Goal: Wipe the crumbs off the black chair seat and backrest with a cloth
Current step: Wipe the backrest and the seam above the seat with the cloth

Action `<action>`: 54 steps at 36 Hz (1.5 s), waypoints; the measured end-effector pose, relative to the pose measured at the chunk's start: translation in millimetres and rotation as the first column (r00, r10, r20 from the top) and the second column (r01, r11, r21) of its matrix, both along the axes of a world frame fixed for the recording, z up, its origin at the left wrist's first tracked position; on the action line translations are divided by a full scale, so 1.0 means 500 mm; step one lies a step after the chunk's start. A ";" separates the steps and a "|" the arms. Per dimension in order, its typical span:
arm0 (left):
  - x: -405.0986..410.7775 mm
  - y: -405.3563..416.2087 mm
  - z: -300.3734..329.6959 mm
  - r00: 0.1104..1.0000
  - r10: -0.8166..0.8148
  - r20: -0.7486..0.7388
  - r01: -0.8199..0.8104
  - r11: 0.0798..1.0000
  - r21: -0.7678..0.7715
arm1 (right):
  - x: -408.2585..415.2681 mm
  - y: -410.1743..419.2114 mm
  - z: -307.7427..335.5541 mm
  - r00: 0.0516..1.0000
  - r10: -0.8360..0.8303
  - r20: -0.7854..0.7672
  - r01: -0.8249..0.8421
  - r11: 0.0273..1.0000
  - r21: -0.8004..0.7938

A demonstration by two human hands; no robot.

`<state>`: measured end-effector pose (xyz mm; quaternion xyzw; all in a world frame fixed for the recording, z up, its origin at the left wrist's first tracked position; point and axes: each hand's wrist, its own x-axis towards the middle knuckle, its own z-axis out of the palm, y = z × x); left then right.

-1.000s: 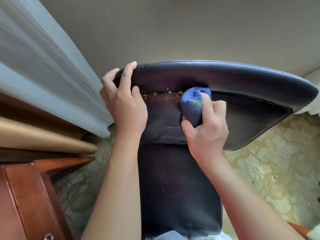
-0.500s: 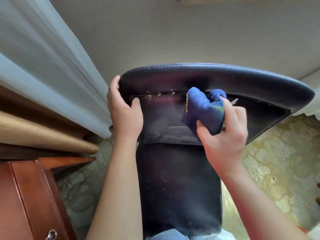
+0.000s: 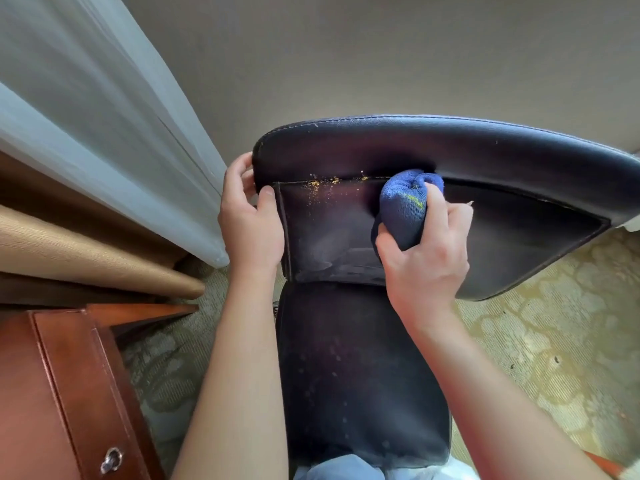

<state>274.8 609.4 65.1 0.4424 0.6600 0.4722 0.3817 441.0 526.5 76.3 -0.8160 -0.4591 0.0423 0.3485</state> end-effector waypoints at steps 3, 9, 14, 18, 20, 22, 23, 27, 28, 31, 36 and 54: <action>0.001 0.001 -0.004 0.999 0.008 0.044 -0.008 1.000 -0.008 | -0.014 0.005 -0.001 0.999 0.035 0.019 -0.035 0.999 -0.001; -0.004 0.005 -0.010 0.997 0.001 0.072 0.001 1.000 -0.019 | -0.036 0.026 0.002 0.991 0.129 0.045 -0.129 0.992 -0.007; -0.003 0.006 -0.009 0.998 -0.013 0.053 0.014 1.000 -0.023 | -0.066 0.040 0.008 0.974 0.215 0.065 -0.212 0.976 -0.053; -0.007 0.012 -0.009 0.994 -0.038 0.100 0.038 0.999 0.001 | -0.099 0.056 0.013 0.943 0.326 0.060 -0.318 0.941 -0.120; -0.011 0.013 -0.008 0.989 -0.044 0.141 0.043 0.999 0.009 | -0.115 0.063 0.015 0.916 0.396 0.061 -0.383 0.910 -0.157; -0.016 0.012 -0.010 0.982 -0.052 0.184 0.051 0.999 0.007 | -0.124 0.069 0.018 0.889 0.452 0.066 -0.434 0.881 -0.186; -0.018 0.010 -0.011 0.977 -0.053 0.205 0.055 0.998 -0.002 | -0.125 0.071 0.020 0.879 0.472 0.066 -0.452 0.871 -0.192; -0.020 0.004 -0.008 0.955 -0.057 0.291 0.072 0.997 -0.040 | -0.096 0.061 0.033 0.854 0.518 0.049 -0.503 0.845 -0.180; -0.018 0.002 -0.005 0.952 -0.062 0.301 0.079 0.996 -0.045 | -0.085 0.052 0.038 0.861 0.507 0.032 -0.497 0.854 -0.154; -0.013 -0.001 0.001 0.949 -0.066 0.308 0.088 0.994 -0.058 | -0.051 0.021 0.054 0.916 0.401 -0.001 -0.401 0.916 -0.035; -0.015 -0.001 0.004 0.951 -0.057 0.302 0.080 0.995 -0.067 | -0.029 0.022 0.056 0.962 0.268 0.045 -0.268 0.963 -0.008; -0.043 0.004 0.030 0.940 -0.208 0.271 0.231 0.971 -0.054 | -0.102 0.037 -0.003 0.827 0.562 -0.008 -0.554 0.812 -0.182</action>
